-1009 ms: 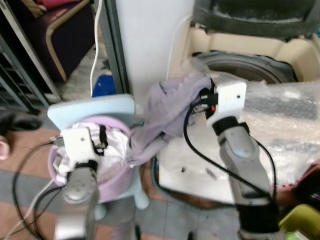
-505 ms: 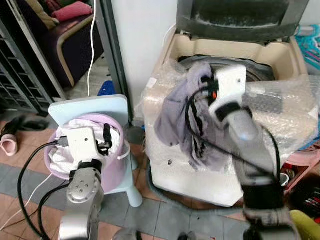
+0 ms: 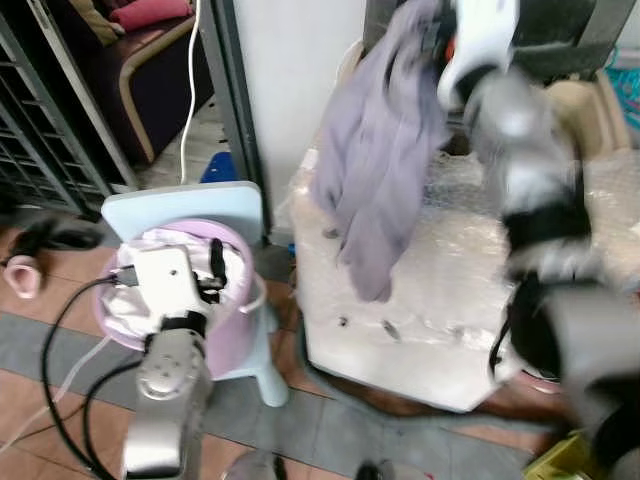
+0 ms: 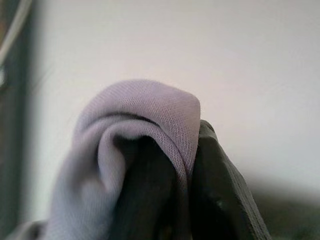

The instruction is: Clothes washing

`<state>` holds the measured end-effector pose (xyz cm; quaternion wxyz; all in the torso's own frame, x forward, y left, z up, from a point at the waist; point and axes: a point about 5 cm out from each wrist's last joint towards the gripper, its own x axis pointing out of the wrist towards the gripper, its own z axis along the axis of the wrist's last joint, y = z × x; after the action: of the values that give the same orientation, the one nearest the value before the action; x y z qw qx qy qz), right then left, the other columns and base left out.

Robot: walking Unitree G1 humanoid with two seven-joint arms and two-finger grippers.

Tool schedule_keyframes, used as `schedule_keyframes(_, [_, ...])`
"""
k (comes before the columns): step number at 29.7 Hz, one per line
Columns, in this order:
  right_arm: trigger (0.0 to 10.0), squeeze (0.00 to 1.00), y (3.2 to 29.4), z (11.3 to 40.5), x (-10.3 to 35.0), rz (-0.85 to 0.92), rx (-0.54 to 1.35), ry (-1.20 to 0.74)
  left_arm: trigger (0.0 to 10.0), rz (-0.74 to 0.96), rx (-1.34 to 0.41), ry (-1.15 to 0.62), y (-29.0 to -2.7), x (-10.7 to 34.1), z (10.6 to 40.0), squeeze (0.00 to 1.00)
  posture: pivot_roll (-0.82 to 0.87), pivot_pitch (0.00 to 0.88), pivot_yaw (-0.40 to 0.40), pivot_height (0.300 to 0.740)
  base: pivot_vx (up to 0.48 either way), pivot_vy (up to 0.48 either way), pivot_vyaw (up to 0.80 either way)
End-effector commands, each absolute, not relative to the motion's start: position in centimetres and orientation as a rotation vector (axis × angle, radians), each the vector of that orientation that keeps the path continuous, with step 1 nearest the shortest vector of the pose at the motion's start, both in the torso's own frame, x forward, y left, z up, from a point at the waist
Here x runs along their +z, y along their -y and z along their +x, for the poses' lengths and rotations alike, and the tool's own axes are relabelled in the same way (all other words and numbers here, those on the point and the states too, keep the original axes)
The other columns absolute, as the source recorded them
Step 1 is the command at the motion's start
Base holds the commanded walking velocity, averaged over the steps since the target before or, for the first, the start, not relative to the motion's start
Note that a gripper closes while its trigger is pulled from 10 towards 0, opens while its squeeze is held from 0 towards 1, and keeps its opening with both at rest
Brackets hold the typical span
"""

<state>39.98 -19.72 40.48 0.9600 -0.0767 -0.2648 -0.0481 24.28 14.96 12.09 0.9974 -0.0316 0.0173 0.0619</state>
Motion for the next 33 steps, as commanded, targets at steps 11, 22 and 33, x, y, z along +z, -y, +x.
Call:
schedule_keyframes(11, [10.0,0.00,18.1,40.4,32.4,-0.247,-0.029,0.486,10.0,-0.070,0.153,-0.040,-15.1,12.0,23.6,0.00,0.03,0.028,0.018,0.740,0.000,0.000,0.00])
schedule_keyframes(22, [10.0,1.00,16.5,36.5,21.7,-0.223,0.147,0.215,10.0,-0.074,0.147,-0.068,-15.1,11.7,23.7,0.00,0.00,0.039,0.033,0.740,0.000,0.000,0.00])
schedule_keyframes(33, [10.0,1.00,14.3,32.4,14.6,-0.236,0.292,-0.173,10.0,-0.065,0.146,-0.068,-15.4,11.8,23.7,0.00,0.01,0.037,0.036,0.740,0.000,0.000,0.00])
